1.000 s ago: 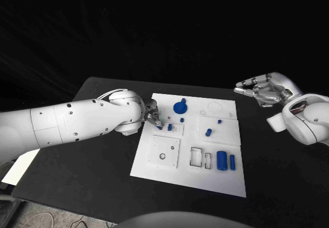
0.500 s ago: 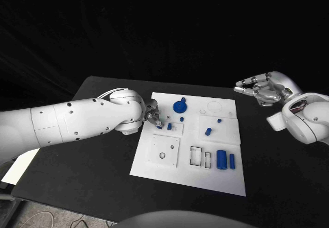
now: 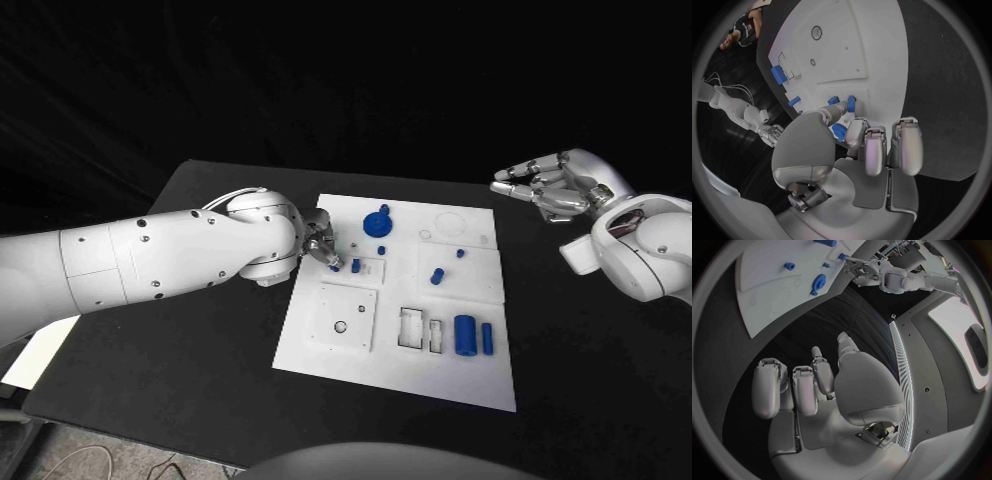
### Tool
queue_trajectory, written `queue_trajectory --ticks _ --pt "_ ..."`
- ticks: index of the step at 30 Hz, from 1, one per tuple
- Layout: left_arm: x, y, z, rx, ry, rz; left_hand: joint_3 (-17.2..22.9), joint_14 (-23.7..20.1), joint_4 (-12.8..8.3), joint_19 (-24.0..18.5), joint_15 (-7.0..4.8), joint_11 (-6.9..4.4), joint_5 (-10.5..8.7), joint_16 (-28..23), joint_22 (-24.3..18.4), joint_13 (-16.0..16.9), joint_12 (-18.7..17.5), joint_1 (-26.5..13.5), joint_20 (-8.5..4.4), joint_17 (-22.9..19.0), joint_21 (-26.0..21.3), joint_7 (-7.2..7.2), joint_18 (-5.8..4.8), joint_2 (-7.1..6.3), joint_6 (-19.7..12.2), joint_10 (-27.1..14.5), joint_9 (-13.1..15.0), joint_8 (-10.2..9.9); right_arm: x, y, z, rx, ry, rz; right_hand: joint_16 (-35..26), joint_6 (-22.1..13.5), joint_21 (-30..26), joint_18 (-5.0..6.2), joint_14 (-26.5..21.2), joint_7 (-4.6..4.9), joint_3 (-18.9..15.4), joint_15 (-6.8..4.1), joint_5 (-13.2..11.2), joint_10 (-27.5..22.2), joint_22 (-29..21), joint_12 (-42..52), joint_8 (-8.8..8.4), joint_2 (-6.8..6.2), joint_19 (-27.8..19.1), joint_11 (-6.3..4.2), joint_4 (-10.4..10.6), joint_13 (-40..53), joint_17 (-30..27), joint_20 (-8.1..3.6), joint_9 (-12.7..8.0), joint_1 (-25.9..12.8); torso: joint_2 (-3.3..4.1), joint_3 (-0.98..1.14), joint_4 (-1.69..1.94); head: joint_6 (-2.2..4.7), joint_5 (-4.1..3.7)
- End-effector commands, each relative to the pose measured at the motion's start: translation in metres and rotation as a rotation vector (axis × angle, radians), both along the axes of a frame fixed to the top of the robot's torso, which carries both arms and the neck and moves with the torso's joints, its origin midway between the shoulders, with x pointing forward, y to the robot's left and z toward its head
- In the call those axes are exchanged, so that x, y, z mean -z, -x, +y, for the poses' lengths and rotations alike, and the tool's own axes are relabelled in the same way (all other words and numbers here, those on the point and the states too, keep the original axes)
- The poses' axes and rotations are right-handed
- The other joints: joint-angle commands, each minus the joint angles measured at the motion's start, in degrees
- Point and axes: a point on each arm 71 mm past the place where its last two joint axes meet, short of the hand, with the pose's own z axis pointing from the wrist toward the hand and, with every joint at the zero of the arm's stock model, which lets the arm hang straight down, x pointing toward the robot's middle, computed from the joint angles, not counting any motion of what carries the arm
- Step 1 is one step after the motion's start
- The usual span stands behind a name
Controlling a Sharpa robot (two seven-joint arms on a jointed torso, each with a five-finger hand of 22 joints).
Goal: Assemble the parts on the task board
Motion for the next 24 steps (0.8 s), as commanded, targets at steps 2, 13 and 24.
queue_trajectory --ticks 2,13,24 --pt "-0.0021 0.0021 -0.0011 -0.017 0.042 -0.034 2.99 5.93 -2.95 3.3 -0.42 -0.01 0.3 0.17 7.23 0.11 0.31 0.07 -0.35 15.09 0.36 -1.58 -0.93 0.67 1.26 0.46 0.1 0.34 0.0004 0.0003 0.0011 -0.012 0.002 0.001 -0.38 0.24 -0.3 1.14 4.58 -0.09 -0.4 -0.1 -0.21 -0.34 -0.06 -0.23 0.21 0.11 -0.31 -0.01 -0.07 3.55 8.47 -0.21 0.06 -0.02 -0.04 -0.01 0.0 -0.06 0.0" --pt "-0.0039 0.0041 0.0018 -0.044 0.072 -0.068 3.06 5.93 -3.01 3.28 -0.48 -0.06 0.31 0.17 7.17 0.18 0.36 0.16 -0.39 15.09 0.32 -1.59 -0.92 0.81 1.32 0.53 0.09 0.38 0.0005 0.0004 0.0003 -0.01 0.003 0.002 -0.4 0.29 -0.31 1.14 4.58 -0.1 -0.48 -0.11 -0.24 -0.33 -0.06 -0.21 0.24 0.17 -0.3 -0.02 -0.05 3.55 8.45 -0.21 0.07 -0.01 -0.03 -0.03 0.03 -0.18 -0.03" --pt "-0.0021 0.0035 0.0024 -0.049 0.068 -0.08 3.09 5.93 -3.02 3.28 -0.49 -0.07 0.31 0.17 7.15 0.11 0.31 0.18 -0.4 15.09 0.31 -1.59 -0.91 0.85 1.33 0.51 0.08 0.39 0.0006 0.0004 0.0003 -0.01 0.003 0.002 -0.41 0.33 -0.32 1.14 4.58 -0.11 -0.53 -0.11 -0.26 -0.32 -0.07 -0.2 0.27 0.22 -0.3 -0.03 -0.04 3.56 8.44 -0.21 0.08 -0.01 -0.06 0.02 0.02 -0.41 0.11"
